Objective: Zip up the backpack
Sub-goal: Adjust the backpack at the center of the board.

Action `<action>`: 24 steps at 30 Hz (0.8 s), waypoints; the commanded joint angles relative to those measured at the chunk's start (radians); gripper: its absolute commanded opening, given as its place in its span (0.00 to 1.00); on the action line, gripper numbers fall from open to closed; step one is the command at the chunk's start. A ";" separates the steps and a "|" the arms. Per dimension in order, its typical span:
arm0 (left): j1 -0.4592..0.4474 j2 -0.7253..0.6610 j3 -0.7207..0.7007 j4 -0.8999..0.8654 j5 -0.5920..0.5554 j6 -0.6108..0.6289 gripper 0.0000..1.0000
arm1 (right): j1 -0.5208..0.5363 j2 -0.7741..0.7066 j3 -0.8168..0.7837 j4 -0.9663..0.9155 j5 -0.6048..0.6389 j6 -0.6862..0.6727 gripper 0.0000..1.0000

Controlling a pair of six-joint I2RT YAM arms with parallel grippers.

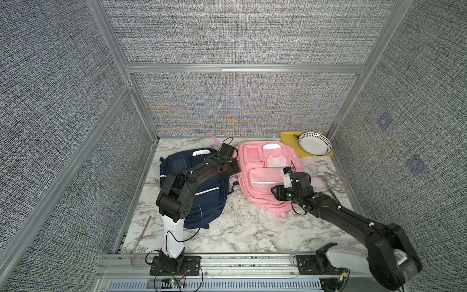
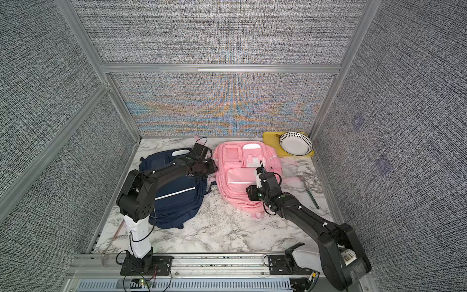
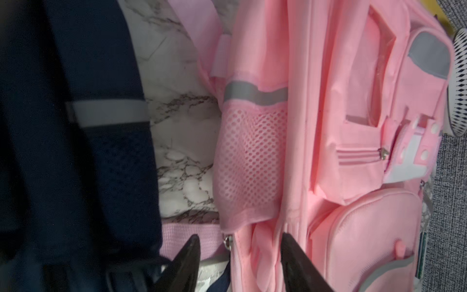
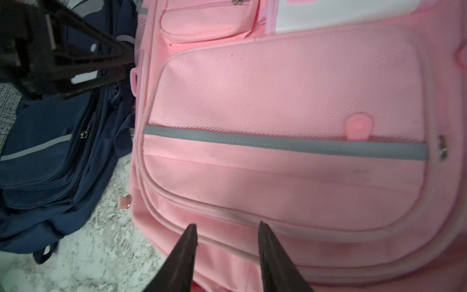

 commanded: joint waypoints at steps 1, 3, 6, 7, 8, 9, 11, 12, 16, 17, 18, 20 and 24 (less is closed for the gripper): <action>0.012 0.040 0.027 0.022 0.021 -0.019 0.52 | 0.029 -0.019 -0.029 0.054 0.001 0.066 0.43; 0.019 0.057 0.031 0.032 0.018 -0.033 0.50 | 0.048 -0.035 -0.047 0.057 0.006 0.082 0.43; 0.029 0.075 0.032 0.043 0.020 -0.040 0.48 | 0.077 -0.060 -0.078 0.065 0.011 0.111 0.43; 0.032 0.079 0.033 0.043 0.016 -0.040 0.48 | 0.086 -0.066 -0.087 0.069 0.012 0.120 0.43; 0.032 0.084 0.034 0.043 0.014 -0.040 0.47 | 0.093 -0.071 -0.097 0.072 0.016 0.127 0.43; 0.034 0.086 0.033 0.044 0.014 -0.041 0.47 | 0.097 -0.072 -0.104 0.075 0.019 0.133 0.43; 0.034 0.090 0.032 0.055 0.021 -0.041 0.40 | 0.106 -0.068 -0.117 0.080 0.021 0.142 0.43; 0.034 0.091 0.031 0.062 0.027 -0.041 0.33 | 0.110 -0.066 -0.120 0.082 0.023 0.147 0.43; 0.033 0.085 0.017 0.096 0.066 -0.047 0.09 | 0.116 -0.037 -0.132 0.079 0.070 0.166 0.43; 0.032 0.076 0.004 0.108 0.069 -0.050 0.06 | 0.116 -0.032 -0.136 0.083 0.078 0.171 0.43; 0.032 0.065 -0.011 0.119 0.073 -0.053 0.05 | 0.115 -0.028 -0.140 0.089 0.078 0.172 0.43; 0.031 0.037 -0.047 0.143 0.078 -0.058 0.03 | 0.114 -0.020 -0.146 0.102 0.089 0.175 0.43; 0.018 -0.022 -0.086 0.155 0.090 -0.052 0.00 | 0.106 0.010 -0.145 0.108 0.128 0.174 0.43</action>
